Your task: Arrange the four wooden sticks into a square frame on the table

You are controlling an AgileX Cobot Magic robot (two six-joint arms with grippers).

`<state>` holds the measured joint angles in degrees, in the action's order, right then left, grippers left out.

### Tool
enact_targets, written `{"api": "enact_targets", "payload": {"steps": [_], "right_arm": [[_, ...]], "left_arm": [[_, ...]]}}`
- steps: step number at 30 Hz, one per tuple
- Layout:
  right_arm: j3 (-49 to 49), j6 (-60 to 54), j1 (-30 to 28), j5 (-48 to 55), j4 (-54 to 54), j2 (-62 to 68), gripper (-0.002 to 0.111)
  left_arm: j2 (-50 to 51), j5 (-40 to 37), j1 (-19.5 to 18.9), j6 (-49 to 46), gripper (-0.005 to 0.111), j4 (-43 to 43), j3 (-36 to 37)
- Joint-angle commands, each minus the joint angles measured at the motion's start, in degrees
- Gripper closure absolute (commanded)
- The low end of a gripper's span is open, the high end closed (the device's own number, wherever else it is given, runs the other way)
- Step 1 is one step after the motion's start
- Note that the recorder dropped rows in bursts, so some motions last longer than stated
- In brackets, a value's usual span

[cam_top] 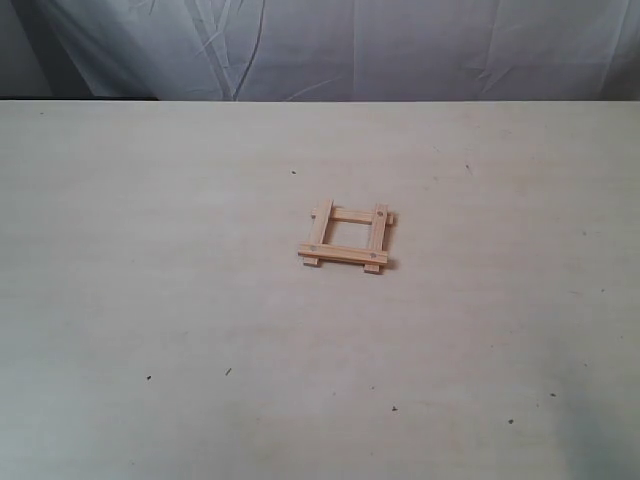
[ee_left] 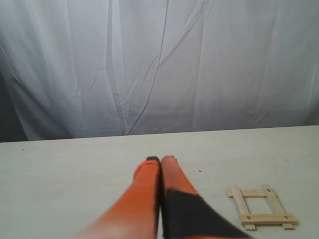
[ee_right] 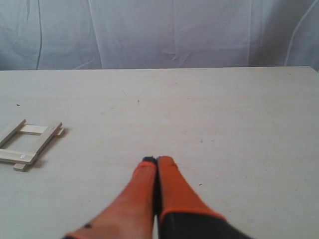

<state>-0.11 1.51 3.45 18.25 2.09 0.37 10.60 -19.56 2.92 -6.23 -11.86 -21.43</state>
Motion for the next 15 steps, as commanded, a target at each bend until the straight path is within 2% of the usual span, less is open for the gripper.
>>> {"api": "enact_targets", "payload": {"steps": [1, 5, 8, 15], "right_arm": [[0.11, 0.28, -0.32, -0.71, -0.36, -0.37, 0.108], [0.11, 0.28, -0.32, -0.71, 0.15, -0.37, 0.108], [0.11, 0.28, -0.32, -0.71, 0.15, -0.37, 0.108], [0.11, 0.28, -0.32, -0.81, 0.14, -0.37, 0.108]], "left_arm": [[-0.31, 0.15, 0.67, -0.19, 0.107, 0.07, 0.27], [-1.14, -0.21, 0.67, -0.18, 0.107, 4.29, 0.52], [-3.09, -0.90, -1.00, -0.05, 0.107, 4.85, 2.53], [-10.60, -0.63, -4.52, -0.05, 0.107, 5.00, 13.84]]}}
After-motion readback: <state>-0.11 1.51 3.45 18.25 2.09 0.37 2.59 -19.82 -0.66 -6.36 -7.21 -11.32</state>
